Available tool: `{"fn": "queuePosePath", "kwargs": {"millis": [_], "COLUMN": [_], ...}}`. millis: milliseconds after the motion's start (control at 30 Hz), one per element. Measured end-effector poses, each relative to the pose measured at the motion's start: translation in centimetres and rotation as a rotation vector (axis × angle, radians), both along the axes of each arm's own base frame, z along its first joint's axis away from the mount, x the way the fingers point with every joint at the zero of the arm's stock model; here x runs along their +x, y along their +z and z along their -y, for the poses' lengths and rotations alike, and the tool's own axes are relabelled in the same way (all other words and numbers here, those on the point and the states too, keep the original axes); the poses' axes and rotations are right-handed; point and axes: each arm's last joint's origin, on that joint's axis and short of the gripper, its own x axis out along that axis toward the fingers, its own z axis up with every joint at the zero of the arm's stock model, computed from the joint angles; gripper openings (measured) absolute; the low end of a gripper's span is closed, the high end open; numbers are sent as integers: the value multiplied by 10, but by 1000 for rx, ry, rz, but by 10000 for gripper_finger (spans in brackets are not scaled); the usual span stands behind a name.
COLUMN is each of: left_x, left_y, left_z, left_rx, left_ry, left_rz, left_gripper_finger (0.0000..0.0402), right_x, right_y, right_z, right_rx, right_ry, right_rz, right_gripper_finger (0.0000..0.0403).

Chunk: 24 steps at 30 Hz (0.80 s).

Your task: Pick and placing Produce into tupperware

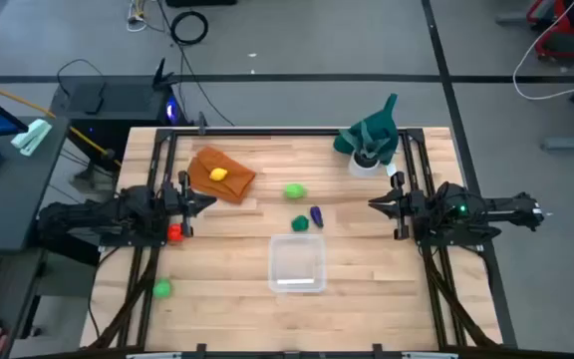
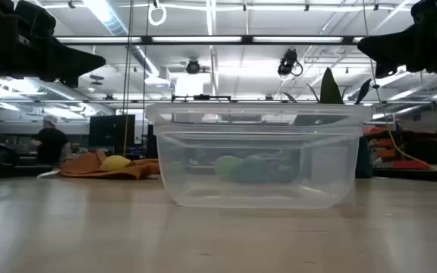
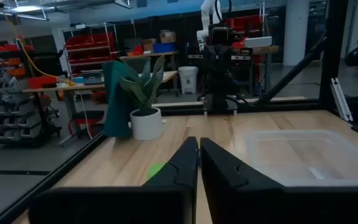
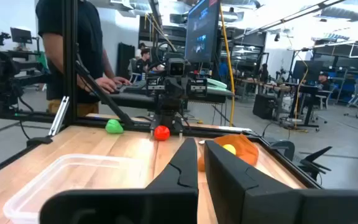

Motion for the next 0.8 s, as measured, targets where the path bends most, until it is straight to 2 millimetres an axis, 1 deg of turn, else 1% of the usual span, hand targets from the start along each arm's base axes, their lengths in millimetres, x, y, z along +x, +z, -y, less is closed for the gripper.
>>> {"fn": "queuePosePath", "kwargs": {"millis": [300, 633, 800], "left_x": [0, 0, 0], "left_y": [0, 0, 0], "left_z": [0, 0, 0], "left_rx": [0, 0, 0], "left_ry": [0, 0, 0], "left_rz": [0, 0, 0], "left_gripper_finger": [36, 23, 28], "right_x": [0, 0, 0], "right_y": [0, 0, 0], "right_z": [0, 0, 0], "right_rx": [0, 0, 0], "right_ry": [0, 0, 0], "right_rz": [0, 0, 0], "right_gripper_finger": [1, 1, 1]}}
